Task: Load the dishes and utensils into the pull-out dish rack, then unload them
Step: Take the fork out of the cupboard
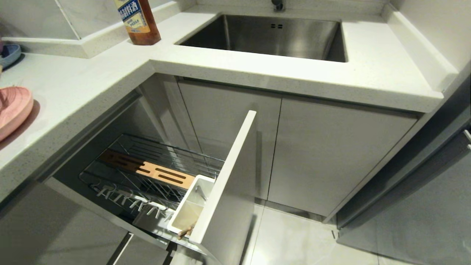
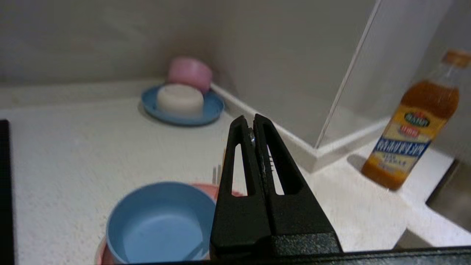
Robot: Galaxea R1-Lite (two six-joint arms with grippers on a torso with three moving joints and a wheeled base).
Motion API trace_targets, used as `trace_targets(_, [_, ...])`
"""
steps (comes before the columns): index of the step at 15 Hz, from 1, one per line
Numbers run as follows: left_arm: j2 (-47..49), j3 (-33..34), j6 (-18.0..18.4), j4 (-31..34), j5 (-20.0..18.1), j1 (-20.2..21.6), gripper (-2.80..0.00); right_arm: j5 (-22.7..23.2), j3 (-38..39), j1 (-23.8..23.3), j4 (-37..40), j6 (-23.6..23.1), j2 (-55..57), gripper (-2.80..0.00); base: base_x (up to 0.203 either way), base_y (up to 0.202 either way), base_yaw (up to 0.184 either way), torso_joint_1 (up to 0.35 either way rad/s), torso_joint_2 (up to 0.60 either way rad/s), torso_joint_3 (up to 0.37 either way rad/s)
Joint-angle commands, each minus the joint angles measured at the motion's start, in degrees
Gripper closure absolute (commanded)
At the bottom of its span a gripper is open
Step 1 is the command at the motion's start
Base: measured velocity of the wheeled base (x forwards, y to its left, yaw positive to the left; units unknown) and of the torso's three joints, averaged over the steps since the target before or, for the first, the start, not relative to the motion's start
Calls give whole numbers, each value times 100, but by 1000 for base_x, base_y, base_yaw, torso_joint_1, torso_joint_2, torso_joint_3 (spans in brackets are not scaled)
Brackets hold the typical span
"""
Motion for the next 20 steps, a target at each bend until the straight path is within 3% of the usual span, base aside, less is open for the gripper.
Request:
trace_targets(1, [-172, 176, -9, -190, 11, 101, 0, 0, 9, -7, -1, -3, 0, 0, 0, 0, 0, 0, 0, 0])
trace_targets(6, [-266, 1082, 262, -966, 3, 109, 0, 0, 9, 1, -1, 6, 0, 0, 0, 0, 0, 0, 0, 0])
trace_targets(15, [-185, 1285, 226, -1014, 3, 139, 0, 0, 16, -1, -1, 5, 0, 0, 0, 0, 0, 0, 0, 0])
trace_targets(20, [-250, 1291, 231, -637, 11, 131, 0, 0, 9, 1, -1, 6, 0, 0, 0, 0, 0, 0, 0, 0])
